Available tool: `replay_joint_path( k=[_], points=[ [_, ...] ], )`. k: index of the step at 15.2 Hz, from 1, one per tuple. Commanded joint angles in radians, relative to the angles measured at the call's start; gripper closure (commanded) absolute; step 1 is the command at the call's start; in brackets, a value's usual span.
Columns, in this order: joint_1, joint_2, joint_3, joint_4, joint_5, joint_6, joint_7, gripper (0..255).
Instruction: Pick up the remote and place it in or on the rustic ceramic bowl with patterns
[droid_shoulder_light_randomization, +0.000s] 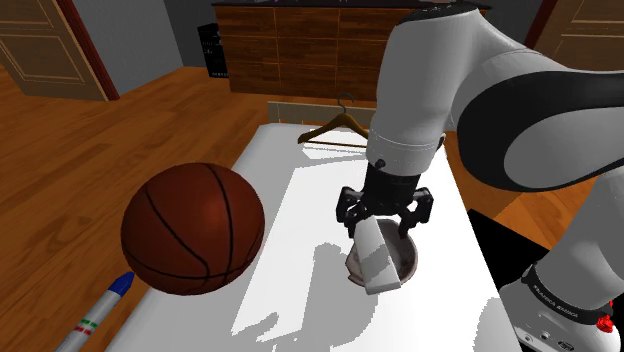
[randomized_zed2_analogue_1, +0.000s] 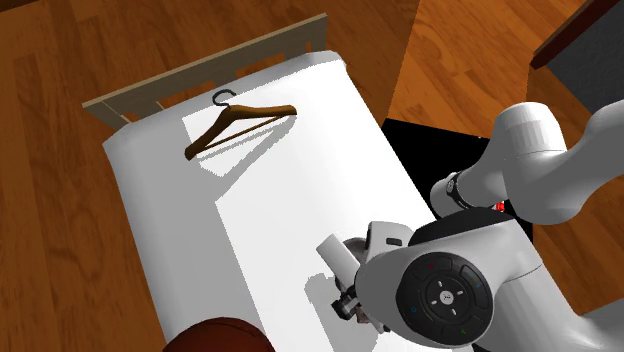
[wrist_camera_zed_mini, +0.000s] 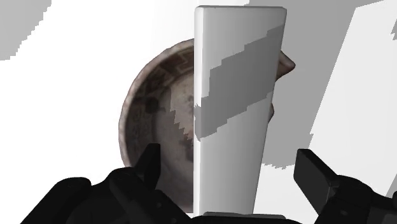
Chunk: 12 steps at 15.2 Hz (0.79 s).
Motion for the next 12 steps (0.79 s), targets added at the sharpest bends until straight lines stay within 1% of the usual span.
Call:
replay_joint_path(
  k=[1,4,12],
  points=[
    [0.000,-0.014,-0.010,0.023,-0.002,-0.037,-0.001,0],
    [-0.001,-0.043,-0.035,0.095,-0.011,-0.138,-0.003,0],
    [-0.001,-0.043,-0.035,0.095,-0.012,-0.138,-0.003,0]
  ],
)
